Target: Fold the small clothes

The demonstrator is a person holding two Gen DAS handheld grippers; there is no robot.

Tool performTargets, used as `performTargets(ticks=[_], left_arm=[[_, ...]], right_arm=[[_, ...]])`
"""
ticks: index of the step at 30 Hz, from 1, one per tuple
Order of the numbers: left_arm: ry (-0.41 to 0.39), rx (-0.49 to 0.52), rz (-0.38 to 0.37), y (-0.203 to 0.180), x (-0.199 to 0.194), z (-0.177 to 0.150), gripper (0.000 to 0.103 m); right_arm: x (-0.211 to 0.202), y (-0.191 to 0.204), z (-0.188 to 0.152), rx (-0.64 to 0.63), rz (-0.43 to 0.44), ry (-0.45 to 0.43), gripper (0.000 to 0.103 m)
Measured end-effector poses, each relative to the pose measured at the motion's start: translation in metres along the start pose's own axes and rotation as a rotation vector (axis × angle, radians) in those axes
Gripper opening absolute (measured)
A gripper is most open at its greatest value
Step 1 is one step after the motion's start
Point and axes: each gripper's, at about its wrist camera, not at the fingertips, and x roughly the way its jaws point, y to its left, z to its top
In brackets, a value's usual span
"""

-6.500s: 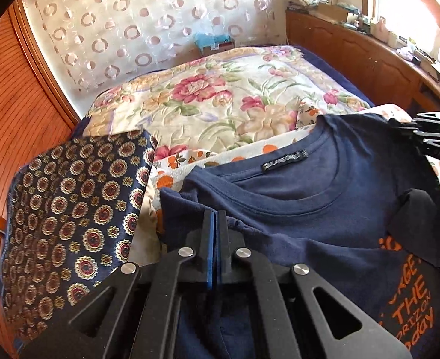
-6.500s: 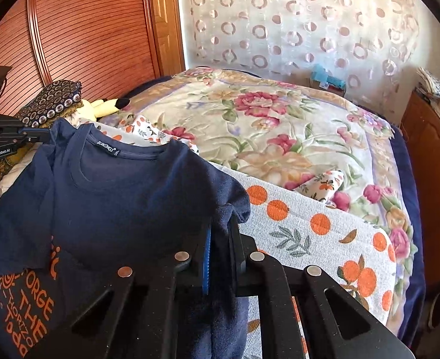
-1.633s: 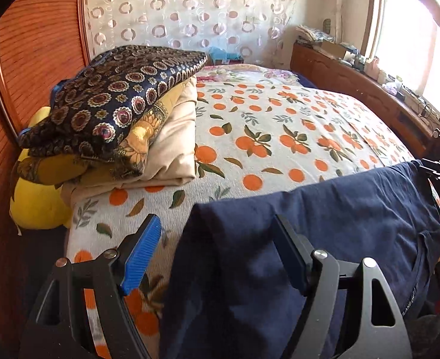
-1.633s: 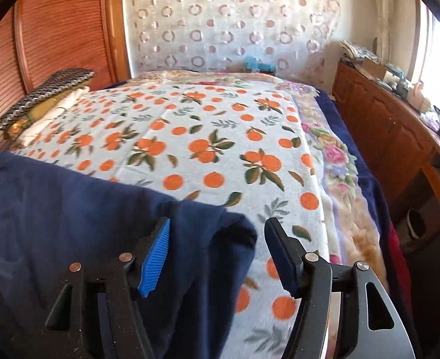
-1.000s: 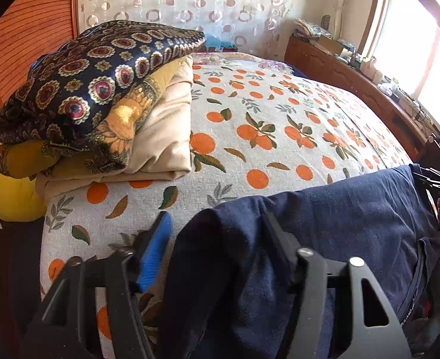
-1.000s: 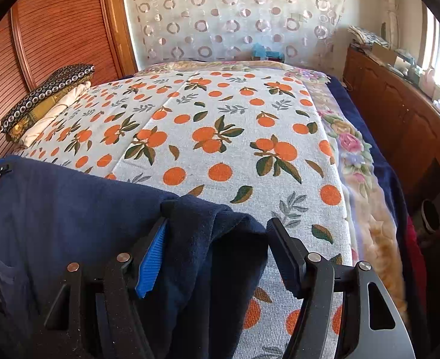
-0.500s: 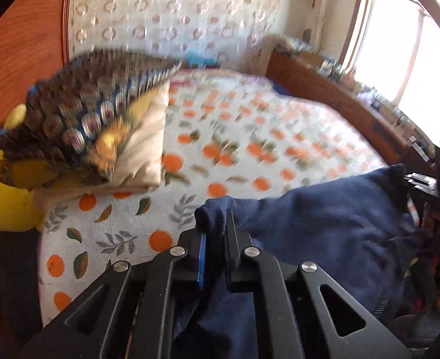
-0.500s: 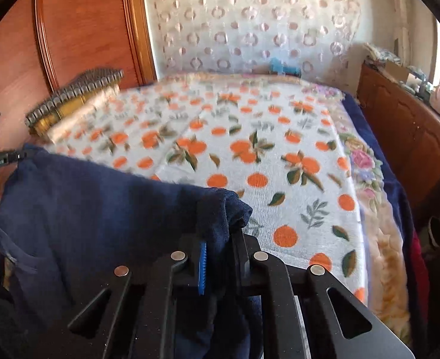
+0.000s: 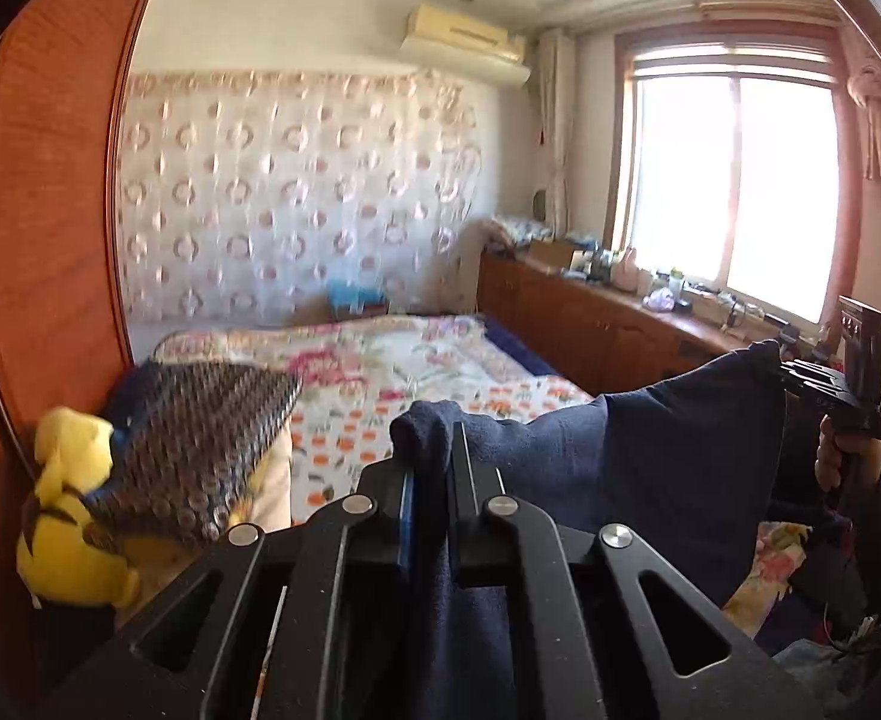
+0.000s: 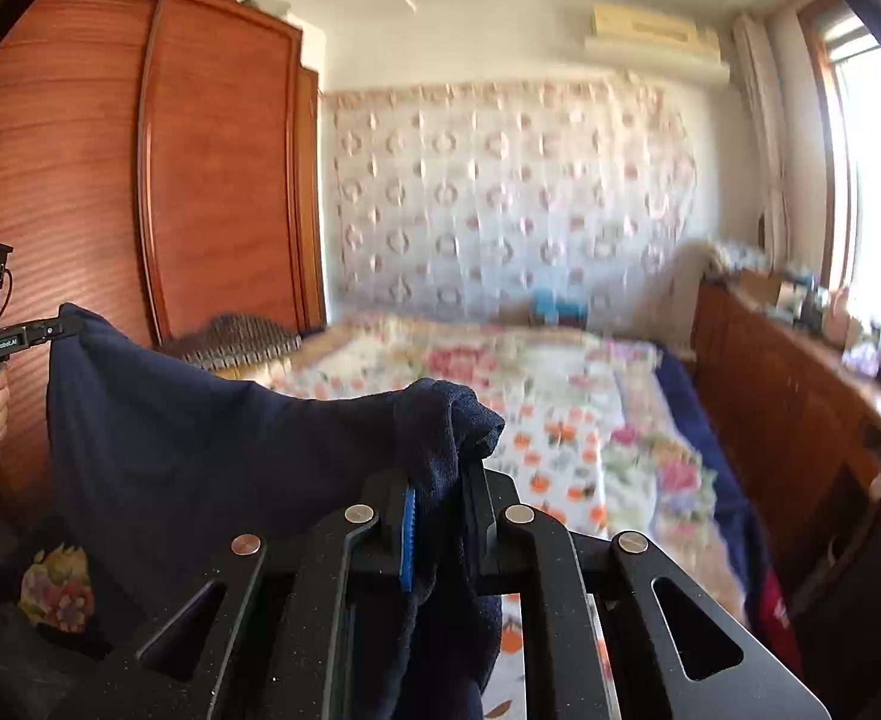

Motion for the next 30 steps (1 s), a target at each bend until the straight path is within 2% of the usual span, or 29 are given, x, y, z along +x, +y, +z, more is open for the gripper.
performTargets(ticks=[6, 9, 12, 14, 17, 21, 23, 24, 26, 27, 28, 30], left_arm=[[-0.080, 0.030, 0.014, 0.003, -0.006, 0.041, 0.009], [-0.105, 0.046, 0.029, 0.006, 0.000, 0.061, 0.009], [-0.098, 0.065, 0.056, 0.010, 0.025, 0.078, 0.009], [-0.074, 0.065, 0.068, 0.013, 0.048, 0.082, 0.009], [-0.010, 0.050, 0.086, 0.022, 0.105, 0.073, 0.009], [0.106, 0.062, 0.140, 0.032, 0.201, 0.039, 0.009], [0.185, 0.062, 0.160, 0.035, 0.236, 0.021, 0.011], [0.228, 0.065, 0.158, 0.036, 0.254, 0.008, 0.014], [0.266, 0.069, 0.150, 0.036, 0.268, -0.009, 0.024], [0.269, 0.071, 0.154, 0.033, 0.269, -0.011, 0.033], [0.271, 0.068, 0.153, 0.032, 0.267, -0.014, 0.043], [0.275, 0.053, 0.127, 0.031, 0.259, -0.018, 0.048]], right_arm=[[-0.037, 0.000, 0.045, -0.069, -0.035, -0.092, 0.011], [-0.040, -0.006, 0.065, -0.082, -0.063, -0.129, 0.011], [-0.022, -0.005, 0.074, -0.105, -0.088, -0.125, 0.012], [0.005, -0.007, 0.078, -0.107, -0.105, -0.098, 0.012], [0.071, -0.003, 0.078, -0.125, -0.139, -0.030, 0.012], [0.165, -0.017, 0.062, -0.092, -0.193, 0.101, 0.012], [0.214, -0.025, 0.041, -0.049, -0.201, 0.183, 0.012], [0.232, -0.027, 0.033, -0.032, -0.200, 0.211, 0.012], [0.268, -0.025, 0.015, -0.004, -0.188, 0.278, 0.012], [0.283, -0.022, 0.008, 0.000, -0.186, 0.314, 0.015], [0.298, -0.018, 0.002, -0.002, -0.200, 0.347, 0.023], [0.313, -0.011, -0.005, 0.002, -0.226, 0.381, 0.035]])
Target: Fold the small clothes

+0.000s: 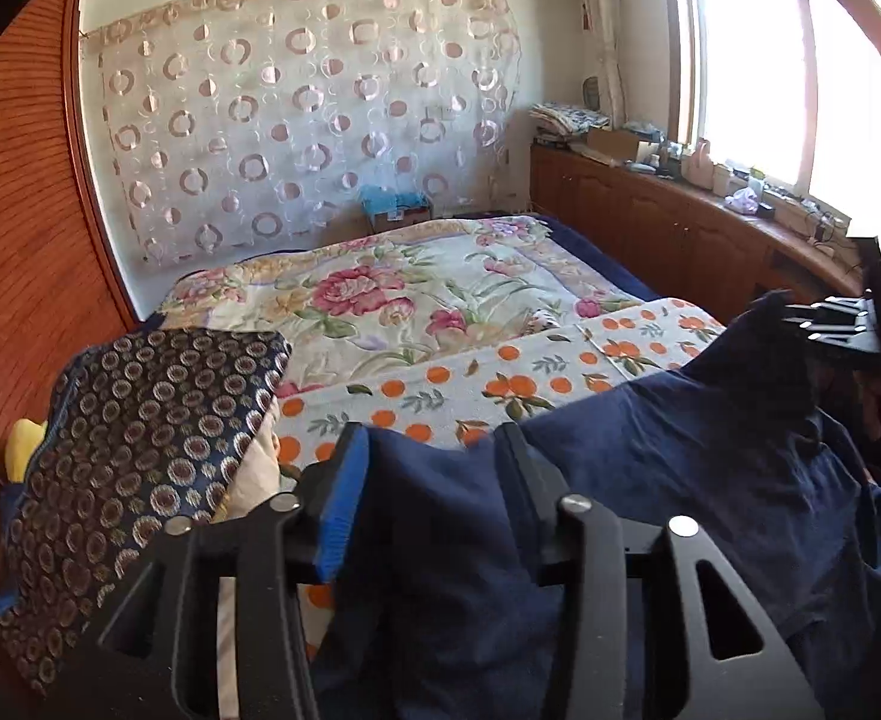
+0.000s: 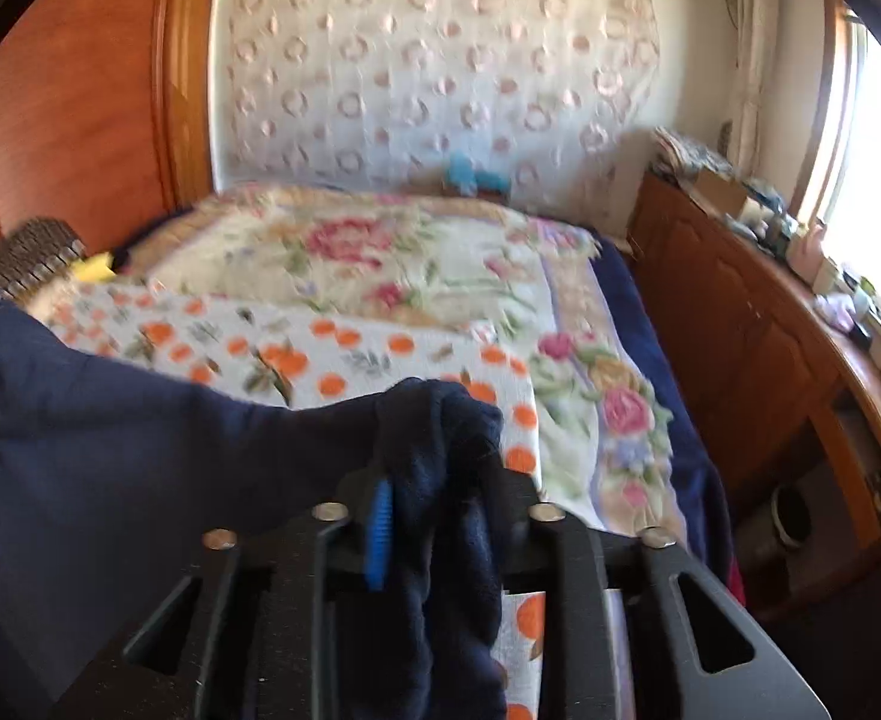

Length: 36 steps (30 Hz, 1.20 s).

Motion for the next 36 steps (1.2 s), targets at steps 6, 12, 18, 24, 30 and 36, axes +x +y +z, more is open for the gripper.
performTargets(ticks=[6, 12, 18, 24, 30, 36], left_arm=[[0.013, 0.022, -0.030, -0.010, -0.031, -0.020, 0.071], [0.058, -0.019, -0.063, -0.010, -0.048, -0.066, 0.072], [0.106, -0.024, -0.047, -0.011, -0.059, -0.109, 0.072], [0.145, -0.069, -0.049, -0.011, -0.067, -0.141, 0.072], [0.154, -0.103, -0.047, -0.014, -0.071, -0.154, 0.072], [0.163, -0.089, -0.046, -0.023, -0.069, -0.157, 0.072]], right_arm=[[-0.019, -0.019, -0.001, 0.033, 0.060, -0.017, 0.061], [-0.066, -0.069, -0.056, 0.047, 0.115, -0.016, 0.061], [-0.099, -0.092, -0.112, 0.088, 0.131, 0.030, 0.061], [-0.131, -0.109, -0.162, 0.140, 0.151, 0.080, 0.054], [-0.128, -0.107, -0.165, 0.100, 0.138, 0.130, 0.029], [-0.132, -0.097, -0.159, 0.041, 0.142, 0.159, 0.002]])
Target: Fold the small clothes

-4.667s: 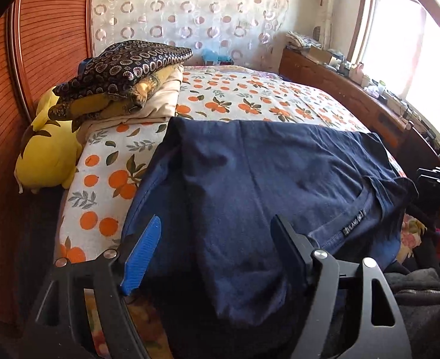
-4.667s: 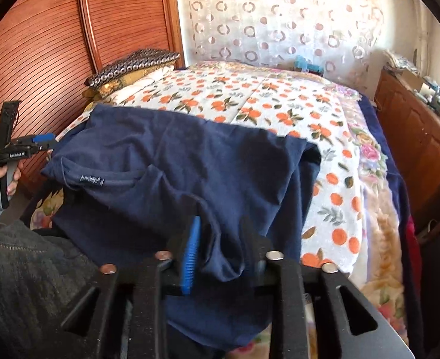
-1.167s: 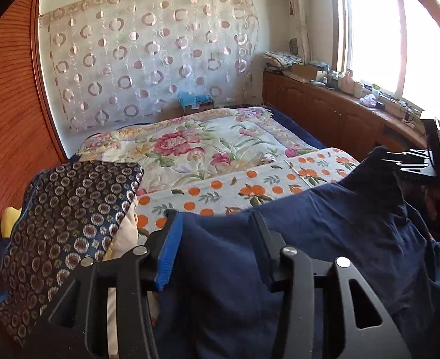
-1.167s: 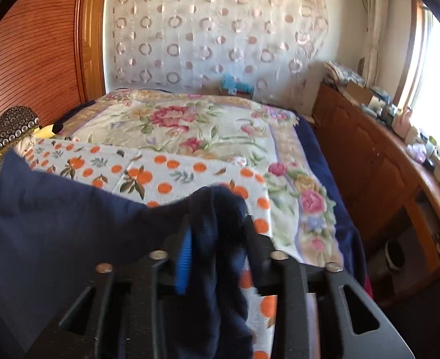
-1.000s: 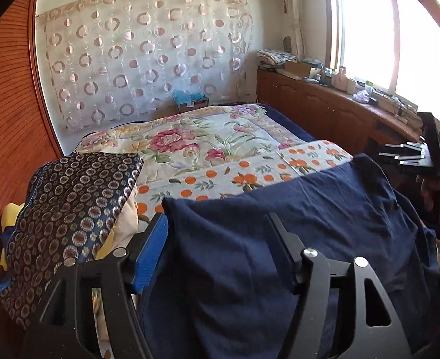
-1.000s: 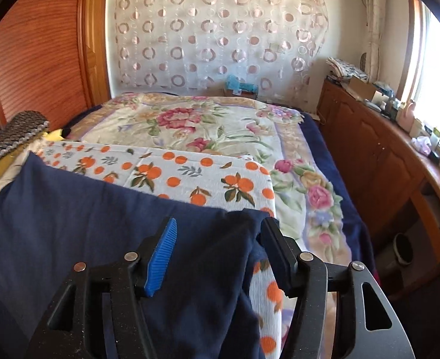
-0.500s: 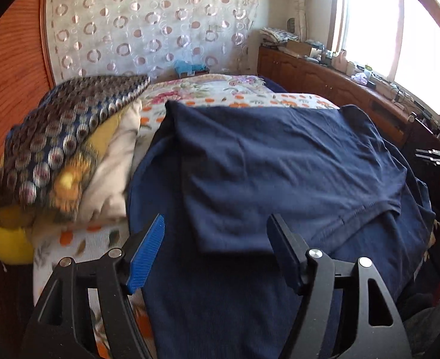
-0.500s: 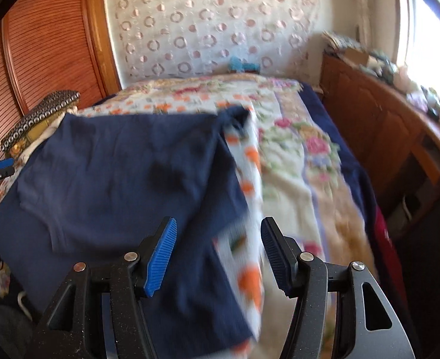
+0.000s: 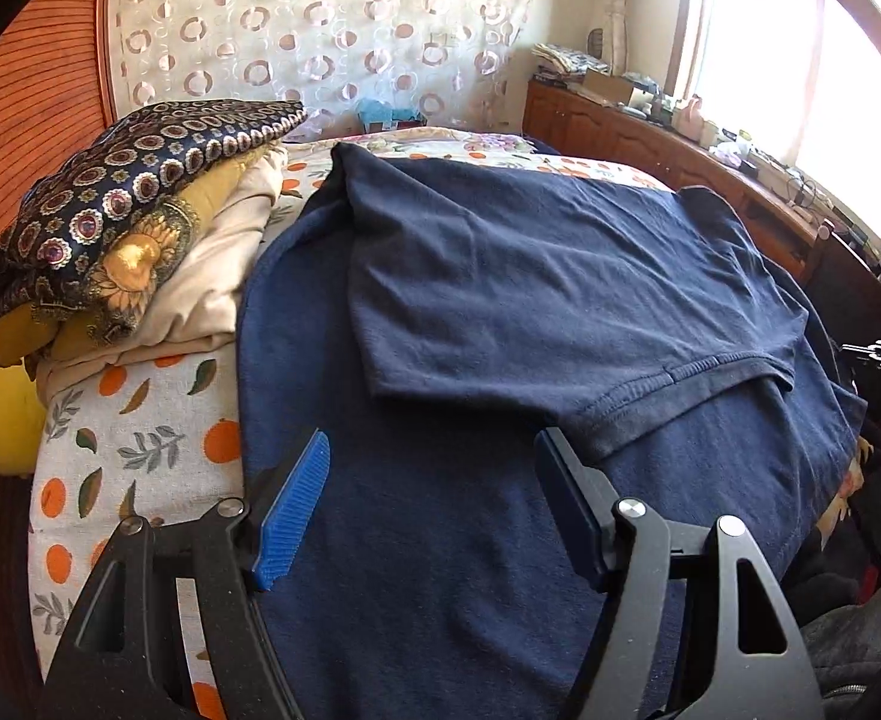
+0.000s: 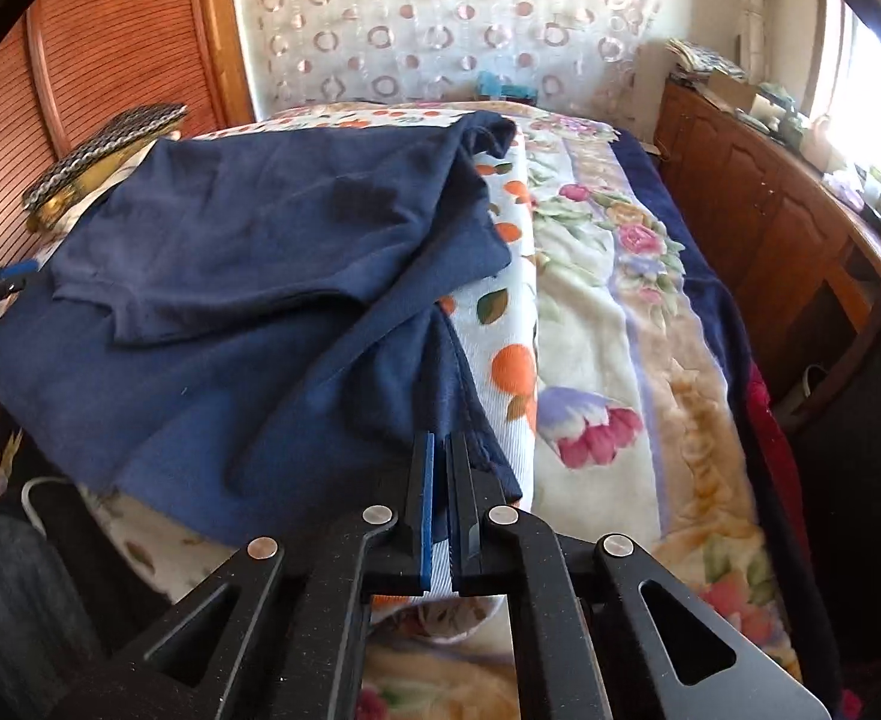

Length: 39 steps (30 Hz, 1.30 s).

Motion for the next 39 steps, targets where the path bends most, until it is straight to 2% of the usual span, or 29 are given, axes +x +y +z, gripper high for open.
performTargets(ticks=[7, 12, 15, 17, 19, 20, 22, 28, 33, 39], left_arm=[[-0.023, 0.019, -0.019, -0.013, -0.008, 0.003, 0.072], [-0.026, 0.016, -0.008, -0.015, -0.008, 0.012, 0.072], [-0.015, -0.009, -0.011, -0.008, -0.005, 0.018, 0.072], [0.000, -0.026, -0.022, -0.003, -0.001, 0.021, 0.068], [0.018, -0.045, -0.013, 0.003, 0.004, 0.027, 0.061], [0.021, -0.045, -0.011, 0.004, 0.007, 0.029, 0.060], [0.035, -0.045, -0.013, 0.007, 0.011, 0.033, 0.057], [0.073, -0.045, 0.004, 0.011, 0.028, 0.042, 0.057], [0.104, -0.032, 0.002, 0.010, 0.040, 0.044, 0.057], [0.109, -0.030, 0.017, 0.008, 0.045, 0.044, 0.042]], right_arm=[[-0.046, -0.006, -0.022, -0.001, -0.025, -0.026, 0.002], [-0.058, -0.007, -0.022, 0.030, -0.032, -0.074, 0.003], [-0.054, -0.003, -0.016, 0.050, -0.009, -0.104, 0.011], [-0.047, 0.002, -0.011, 0.057, -0.011, -0.124, 0.033], [-0.039, 0.007, -0.005, 0.071, 0.015, -0.153, 0.047], [-0.034, 0.010, -0.003, 0.079, 0.030, -0.164, 0.048], [-0.024, 0.017, 0.005, 0.076, 0.041, -0.174, 0.048], [0.008, 0.032, 0.022, 0.075, 0.063, -0.152, 0.048], [0.038, 0.026, 0.027, 0.098, 0.055, -0.076, 0.048], [0.052, 0.018, 0.026, 0.151, 0.064, -0.043, 0.048]])
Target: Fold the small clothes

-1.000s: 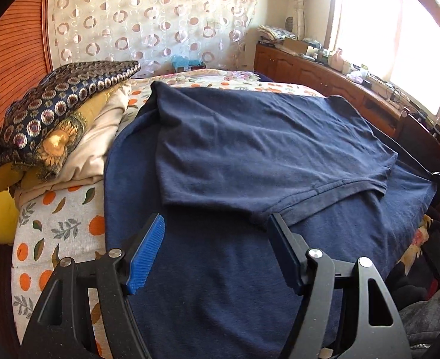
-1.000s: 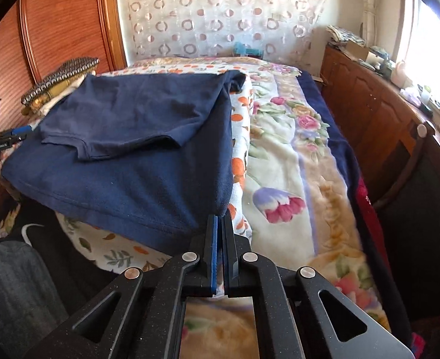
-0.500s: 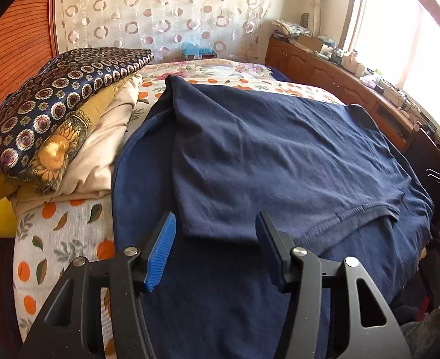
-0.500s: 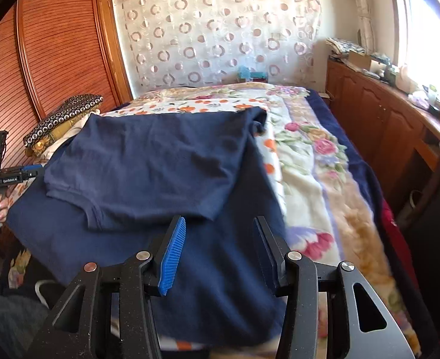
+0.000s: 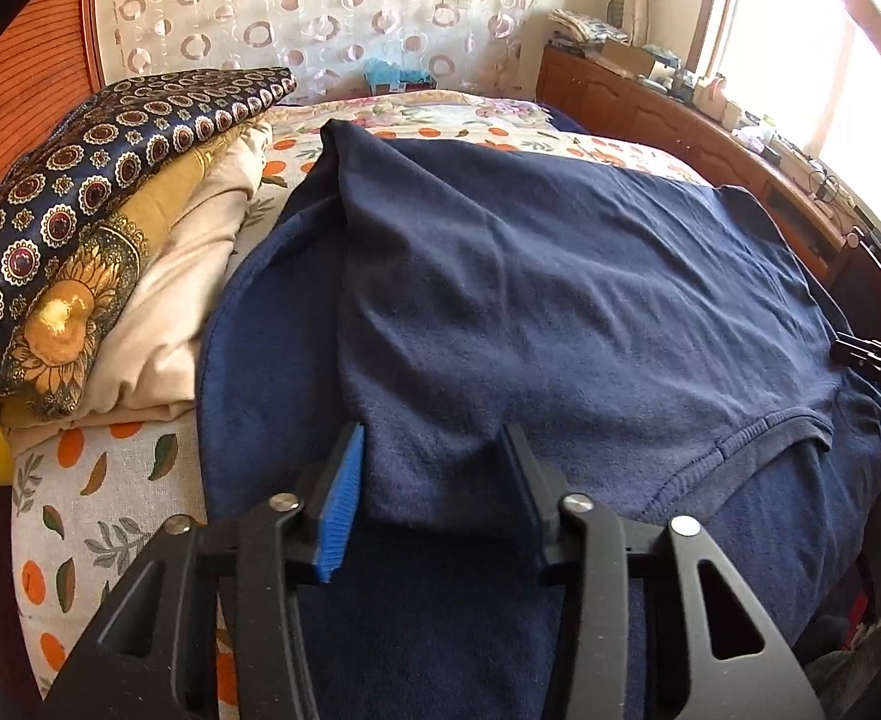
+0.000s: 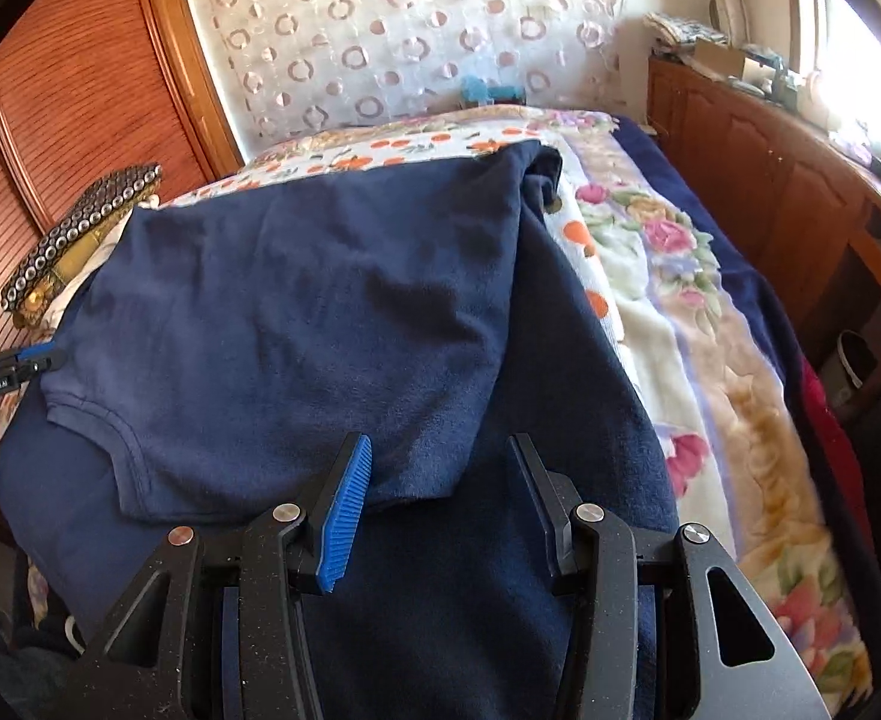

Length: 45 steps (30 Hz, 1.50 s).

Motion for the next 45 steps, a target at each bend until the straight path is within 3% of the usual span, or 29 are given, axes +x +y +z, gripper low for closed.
performTargets(ticks=[3, 4, 5, 8, 18, 26, 31, 37, 41, 43, 44, 45], left_arm=[[-0.005, 0.011, 0.014, -0.002, -0.001, 0.000, 0.024], [-0.011, 0.020, 0.023, -0.003, -0.003, -0.001, 0.013], [-0.021, 0.031, 0.039, -0.004, -0.006, -0.002, 0.008], [-0.058, 0.038, 0.004, -0.005, -0.018, -0.001, 0.005], [-0.208, 0.072, -0.079, -0.023, -0.096, -0.004, 0.005], [-0.235, 0.083, -0.133, -0.030, -0.142, -0.023, 0.005], [-0.175, 0.065, -0.103, -0.035, -0.126, -0.053, 0.005], [-0.053, 0.025, -0.084, -0.030, -0.086, -0.085, 0.005], [-0.045, 0.011, -0.072, -0.028, -0.085, -0.095, 0.005], [-0.049, -0.001, -0.070, -0.024, -0.088, -0.096, 0.005], [-0.054, -0.006, -0.072, -0.023, -0.090, -0.099, 0.009], [-0.061, -0.011, -0.071, -0.022, -0.093, -0.100, 0.025]], right_arm=[[0.000, 0.005, 0.003, -0.003, 0.010, -0.001, 0.048], [0.001, 0.007, 0.002, -0.013, 0.014, -0.005, 0.042], [0.003, 0.010, 0.005, -0.023, 0.017, -0.004, 0.025], [0.004, 0.013, 0.010, -0.053, 0.024, -0.019, 0.005], [-0.061, 0.014, 0.015, -0.089, 0.079, -0.173, 0.004], [-0.111, 0.016, -0.001, -0.140, 0.085, -0.229, 0.004], [-0.111, 0.008, -0.019, -0.147, 0.054, -0.189, 0.004], [-0.064, 0.002, -0.038, -0.120, -0.006, -0.051, 0.004], [-0.043, 0.001, -0.042, -0.106, -0.034, -0.008, 0.004], [-0.043, 0.000, -0.039, -0.099, -0.040, -0.011, 0.011], [-0.045, 0.000, -0.034, -0.096, -0.048, -0.013, 0.015], [-0.046, 0.000, -0.033, -0.096, -0.054, -0.021, 0.016]])
